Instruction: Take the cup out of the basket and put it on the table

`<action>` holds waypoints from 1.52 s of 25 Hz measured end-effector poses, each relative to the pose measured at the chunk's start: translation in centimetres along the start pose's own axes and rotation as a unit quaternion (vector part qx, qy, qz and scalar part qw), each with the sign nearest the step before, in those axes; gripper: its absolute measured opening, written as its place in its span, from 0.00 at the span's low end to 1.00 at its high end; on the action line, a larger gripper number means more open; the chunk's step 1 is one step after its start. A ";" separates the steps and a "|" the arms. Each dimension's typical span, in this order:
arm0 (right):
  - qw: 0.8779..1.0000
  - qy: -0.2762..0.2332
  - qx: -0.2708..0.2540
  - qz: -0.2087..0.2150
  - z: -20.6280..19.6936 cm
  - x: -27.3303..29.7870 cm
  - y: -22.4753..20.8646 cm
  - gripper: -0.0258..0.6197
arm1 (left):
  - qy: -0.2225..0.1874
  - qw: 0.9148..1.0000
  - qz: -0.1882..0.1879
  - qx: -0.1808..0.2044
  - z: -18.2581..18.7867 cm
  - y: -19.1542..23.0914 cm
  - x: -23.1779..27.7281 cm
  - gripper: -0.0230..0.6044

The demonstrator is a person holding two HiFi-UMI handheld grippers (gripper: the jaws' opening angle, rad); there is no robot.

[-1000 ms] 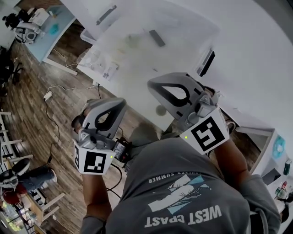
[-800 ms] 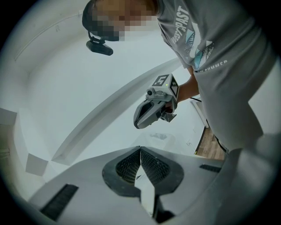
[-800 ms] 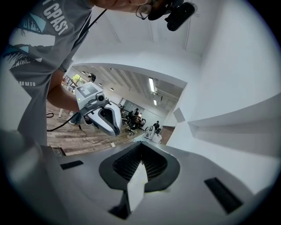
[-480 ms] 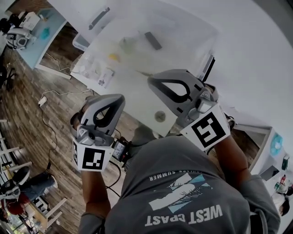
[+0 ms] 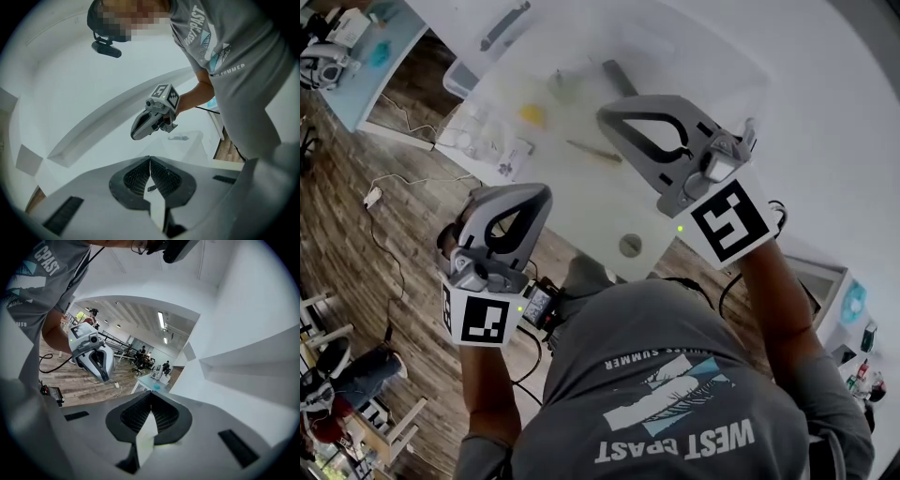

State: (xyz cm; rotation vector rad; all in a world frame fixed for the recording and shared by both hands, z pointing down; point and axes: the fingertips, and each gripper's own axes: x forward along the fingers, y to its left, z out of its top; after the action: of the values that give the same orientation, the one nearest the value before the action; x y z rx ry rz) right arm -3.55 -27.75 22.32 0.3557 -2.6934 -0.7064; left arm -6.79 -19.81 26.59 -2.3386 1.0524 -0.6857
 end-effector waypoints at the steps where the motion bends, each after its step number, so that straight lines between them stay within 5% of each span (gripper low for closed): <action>1: 1.000 0.004 0.001 0.002 -0.4 0.8 -0.6 0.06 | 0.001 1.000 0.001 -0.004 -0.4 0.3 0.1 0.05; 14: 0.991 0.110 0.047 0.063 -12.2 13.5 -4.4 0.06 | 0.027 0.997 0.009 -0.074 -7.1 2.9 1.4 0.05; 27: 0.947 0.255 0.084 0.178 -27.7 23.1 0.0 0.20 | 0.038 0.990 0.010 -0.139 -13.3 4.5 3.0 0.05; 38: 0.918 0.314 -0.016 0.242 -33.4 25.9 3.5 0.23 | 0.045 0.984 0.005 -0.175 -16.2 4.3 3.4 0.11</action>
State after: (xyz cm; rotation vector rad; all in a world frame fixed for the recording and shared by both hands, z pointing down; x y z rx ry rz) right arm -15.13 -47.31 58.08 -0.0945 -2.0270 -0.3925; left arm -17.03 -28.54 37.10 -2.6149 1.3151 -0.6524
